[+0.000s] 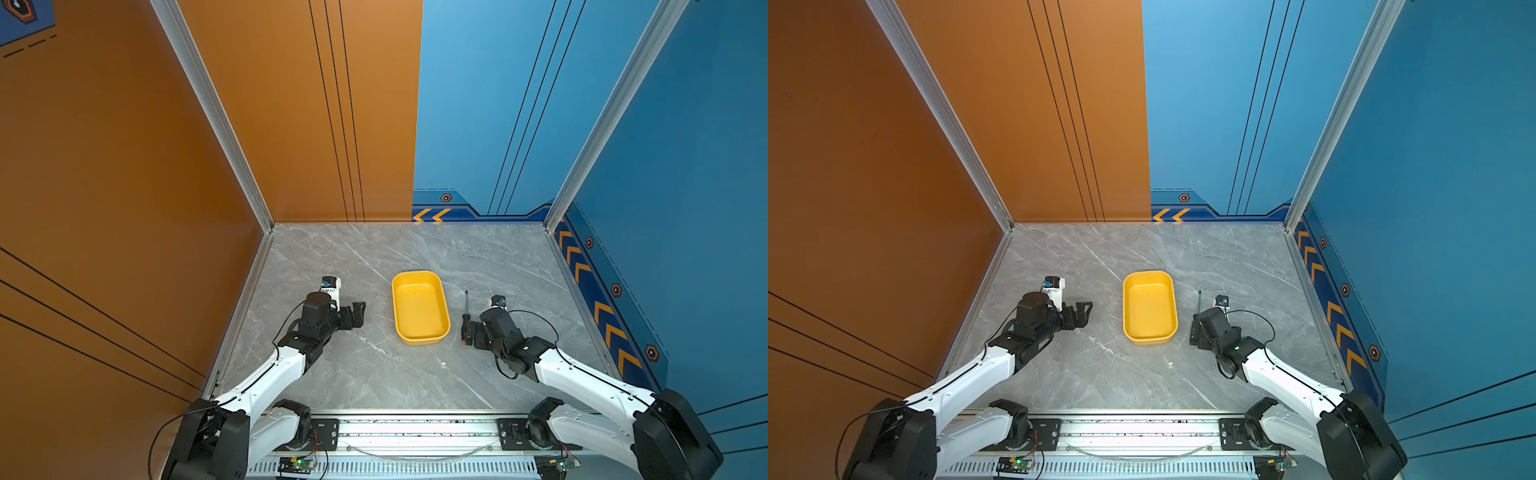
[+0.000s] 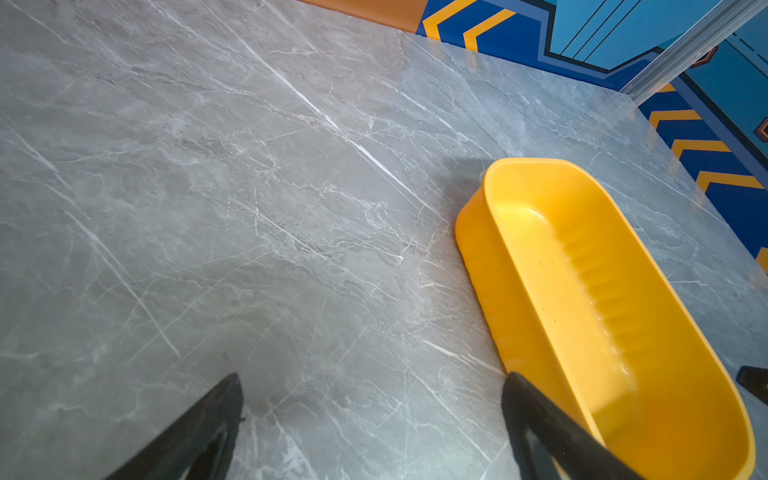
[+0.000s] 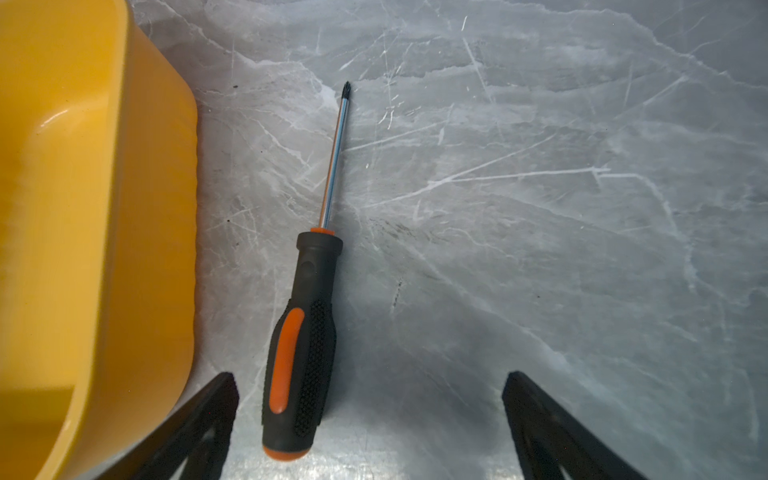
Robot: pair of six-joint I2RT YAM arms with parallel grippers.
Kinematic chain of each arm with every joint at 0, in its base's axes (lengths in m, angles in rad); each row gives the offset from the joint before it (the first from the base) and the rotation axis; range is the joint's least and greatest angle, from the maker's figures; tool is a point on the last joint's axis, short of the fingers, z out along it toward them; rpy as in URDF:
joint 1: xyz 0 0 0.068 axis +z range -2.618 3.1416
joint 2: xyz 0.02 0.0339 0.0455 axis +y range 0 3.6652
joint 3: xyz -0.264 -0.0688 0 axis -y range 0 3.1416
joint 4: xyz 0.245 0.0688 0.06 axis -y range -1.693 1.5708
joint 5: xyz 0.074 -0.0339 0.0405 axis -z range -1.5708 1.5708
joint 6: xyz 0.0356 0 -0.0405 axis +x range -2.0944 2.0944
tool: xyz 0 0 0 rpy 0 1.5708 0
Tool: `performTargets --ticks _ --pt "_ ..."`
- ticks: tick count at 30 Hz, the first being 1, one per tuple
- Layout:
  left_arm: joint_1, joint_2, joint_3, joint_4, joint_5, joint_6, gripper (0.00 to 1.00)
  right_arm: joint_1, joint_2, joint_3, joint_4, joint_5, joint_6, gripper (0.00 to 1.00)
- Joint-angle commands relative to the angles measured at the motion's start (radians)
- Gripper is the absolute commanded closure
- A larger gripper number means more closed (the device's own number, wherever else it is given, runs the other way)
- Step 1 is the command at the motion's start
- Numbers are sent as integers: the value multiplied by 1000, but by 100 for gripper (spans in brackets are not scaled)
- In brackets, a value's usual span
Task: Put the screwdriver in the bin
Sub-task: 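Move the right gripper over the black-and-orange screwdriver handle and lower it, then close the right gripper on the screwdriver handle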
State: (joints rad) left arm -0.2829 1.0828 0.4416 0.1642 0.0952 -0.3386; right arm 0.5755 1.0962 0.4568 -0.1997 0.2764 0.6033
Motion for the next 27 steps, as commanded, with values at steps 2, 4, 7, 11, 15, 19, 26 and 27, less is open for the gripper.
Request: performTargets --ticks 2,4,7,11,15,19,26,27 --pt "-10 -15 -12 -14 19 -22 2 19 60 18 4 52 48 3" --pt "-11 -15 -11 -16 20 -22 2 32 88 24 20 53 55 3" --pt "-11 -15 -12 -22 22 -23 2 49 133 40 26 63 63 4" --pt "-11 -16 -13 -29 28 -23 2 62 179 55 46 70 68 5" --pt "-12 -23 -15 -40 28 -21 2 64 219 70 62 81 72 9" --pt "-11 -33 -15 -55 20 -13 2 65 252 87 69 82 62 13" --pt "-10 -41 -15 -68 11 -6 2 65 301 110 84 75 50 26" --pt "-11 -41 -15 -70 13 -7 2 65 307 112 86 75 47 30"
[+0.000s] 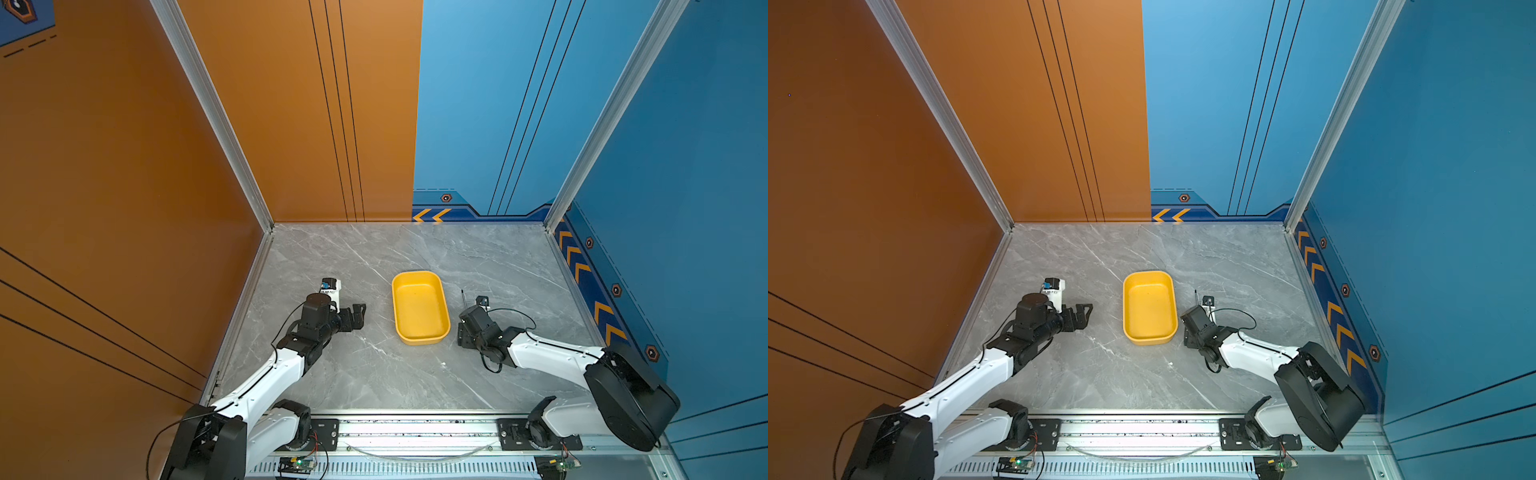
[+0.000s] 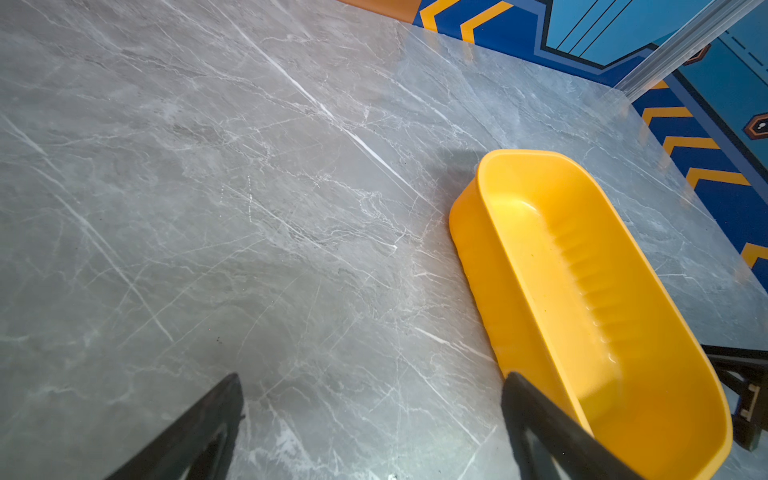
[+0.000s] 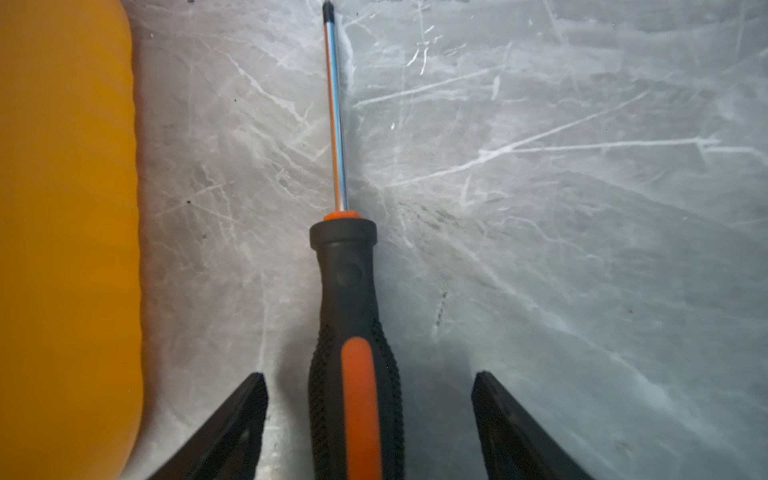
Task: Put the screwdriver in the bin
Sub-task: 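Close the right gripper on the screwdriver handle, then lift the screwdriver with the right gripper and carry it over the yellow bin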
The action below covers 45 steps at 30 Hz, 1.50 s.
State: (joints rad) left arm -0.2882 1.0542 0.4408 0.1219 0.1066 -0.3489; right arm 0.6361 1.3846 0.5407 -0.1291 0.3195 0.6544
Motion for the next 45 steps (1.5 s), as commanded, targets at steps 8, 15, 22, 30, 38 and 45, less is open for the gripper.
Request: performTargets --ticks 8,15,22,30,38,45 --pt "-6 -12 -12 -30 0 8 2 -5 64 50 16 2 -19 58" --pt "-6 -13 -9 -40 0 13 2 -17 79 51 14 -11 -13 77" --pt "-5 -6 -4 -42 5 13 2 -26 43 53 -11 -11 2 100" --pt "-6 11 -4 -17 45 16 2 -29 -179 85 -119 16 11 100" --pt "-6 73 -1 51 174 30 2 7 -306 203 -152 -40 20 100" --pt "-8 127 15 84 284 38 2 132 -182 333 -152 -65 17 100"
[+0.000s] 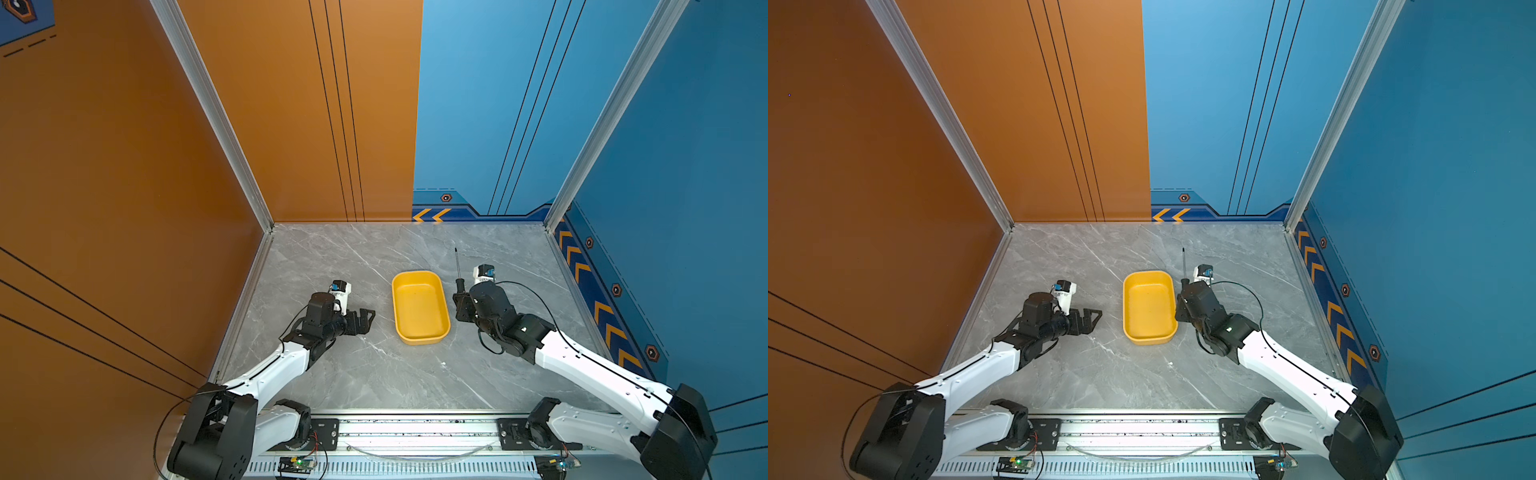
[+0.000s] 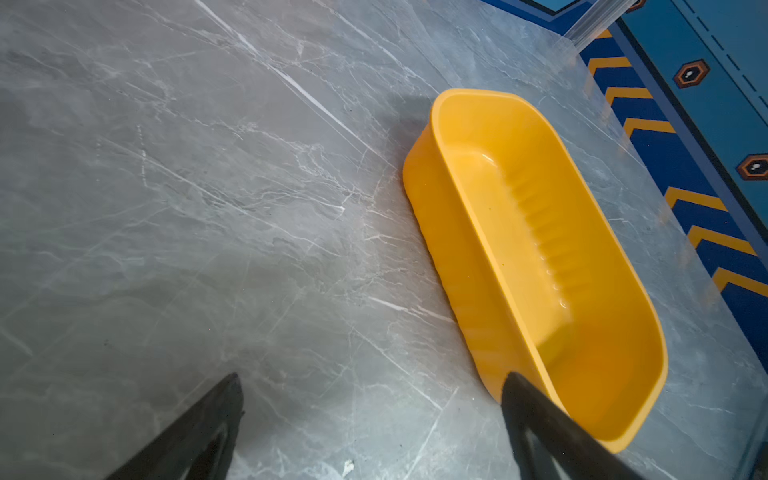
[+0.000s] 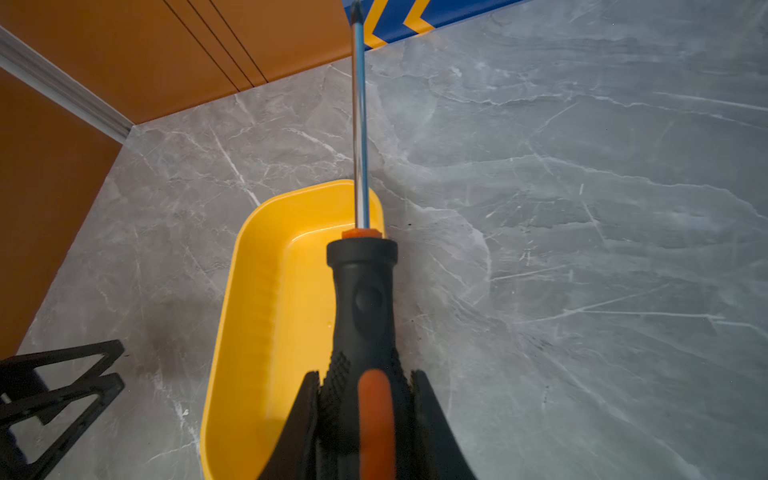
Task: Put the screwdriver in the bin
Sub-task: 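Lift the screwdriver with the right gripper and carry it over the yellow bin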
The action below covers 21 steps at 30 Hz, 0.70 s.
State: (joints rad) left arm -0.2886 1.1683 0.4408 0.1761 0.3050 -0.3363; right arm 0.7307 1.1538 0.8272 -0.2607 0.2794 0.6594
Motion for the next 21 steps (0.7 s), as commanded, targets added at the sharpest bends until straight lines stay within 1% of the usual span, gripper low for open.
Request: performTargets --ticks 1,5,11,16,21 --pt "-7 16 17 32 97 29 2 52 72 60 -14 -22 15 100" --pt "-8 10 12 44 111 37 2 85 164 100 0 -27 47 100" --pt "-9 -4 3 47 102 33 2 100 266 134 -2 -46 125 100" --pt "-7 -1 5 39 65 31 2 118 323 144 -6 -25 176 100" --pt "-7 5 6 39 54 31 2 129 373 169 -36 9 214 100"
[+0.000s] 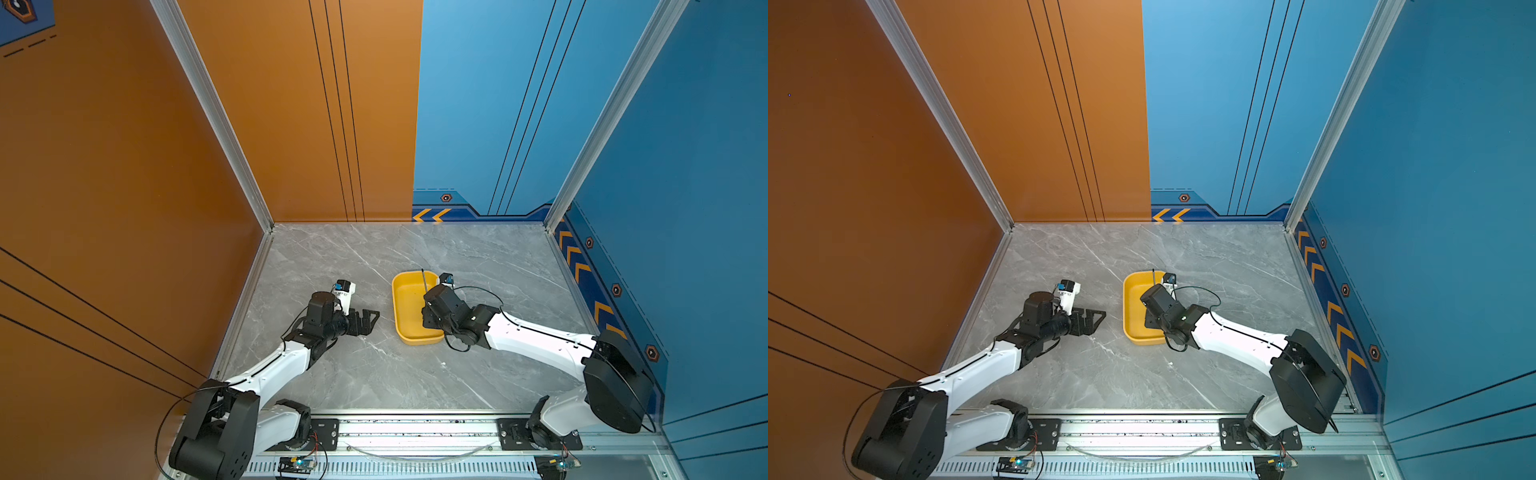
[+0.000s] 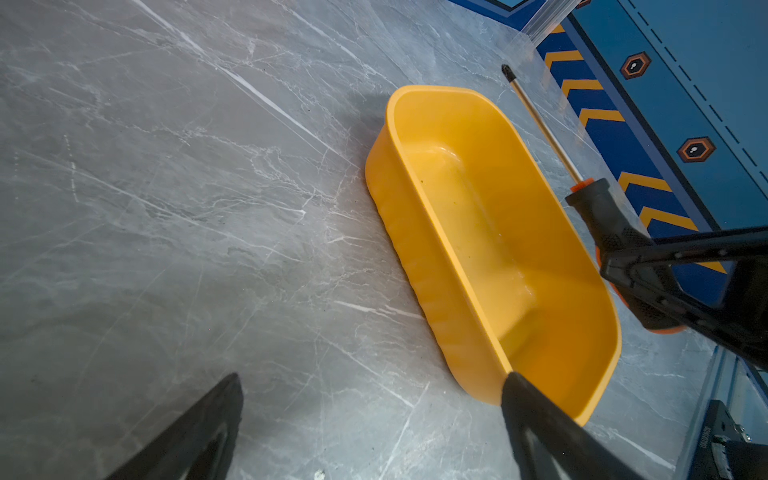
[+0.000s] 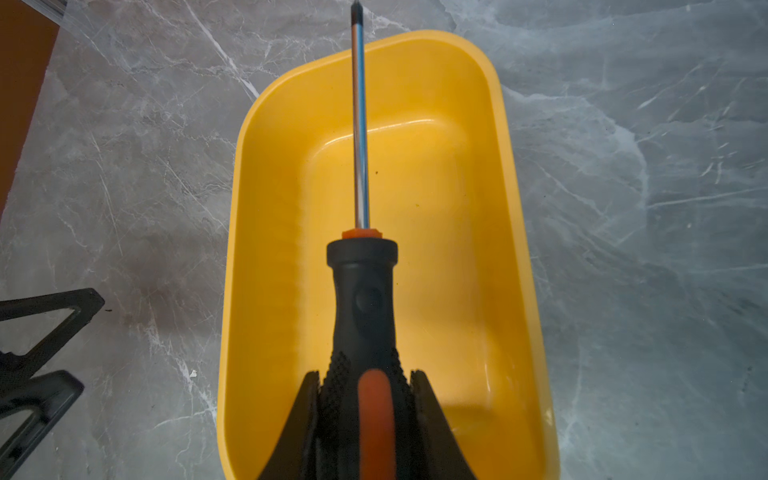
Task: Put the screwdriver in the bin
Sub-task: 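Lift the screwdriver with the right gripper and carry it over the yellow bin, then lower the screwdriver into the yellow bin with the right gripper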
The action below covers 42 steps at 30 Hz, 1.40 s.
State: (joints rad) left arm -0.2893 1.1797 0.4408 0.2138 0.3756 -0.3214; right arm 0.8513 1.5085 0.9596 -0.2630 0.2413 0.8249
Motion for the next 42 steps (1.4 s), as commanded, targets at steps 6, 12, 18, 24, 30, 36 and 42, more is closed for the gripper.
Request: performTargets --ticks 6,12,18,24,30,36,42 --pt "-6 -2 5 -1 -21 18 2 12 83 62 -53 52 79 100" --pt "-7 6 6 -3 -24 21 2 14 146 92 -60 48 94 100" --pt "-7 13 7 -4 -25 25 2 14 202 115 -60 39 103 100" --pt "-6 17 7 -9 -26 31 2 15 251 136 -61 35 108 100" --pt "-7 20 11 -15 -29 35 2 14 298 154 -61 21 108 100" --pt "-6 26 14 -17 -29 36 2 14 335 172 -81 23 102 100" --pt "-7 31 21 -25 -31 35 2 12 353 183 -99 27 94 95"
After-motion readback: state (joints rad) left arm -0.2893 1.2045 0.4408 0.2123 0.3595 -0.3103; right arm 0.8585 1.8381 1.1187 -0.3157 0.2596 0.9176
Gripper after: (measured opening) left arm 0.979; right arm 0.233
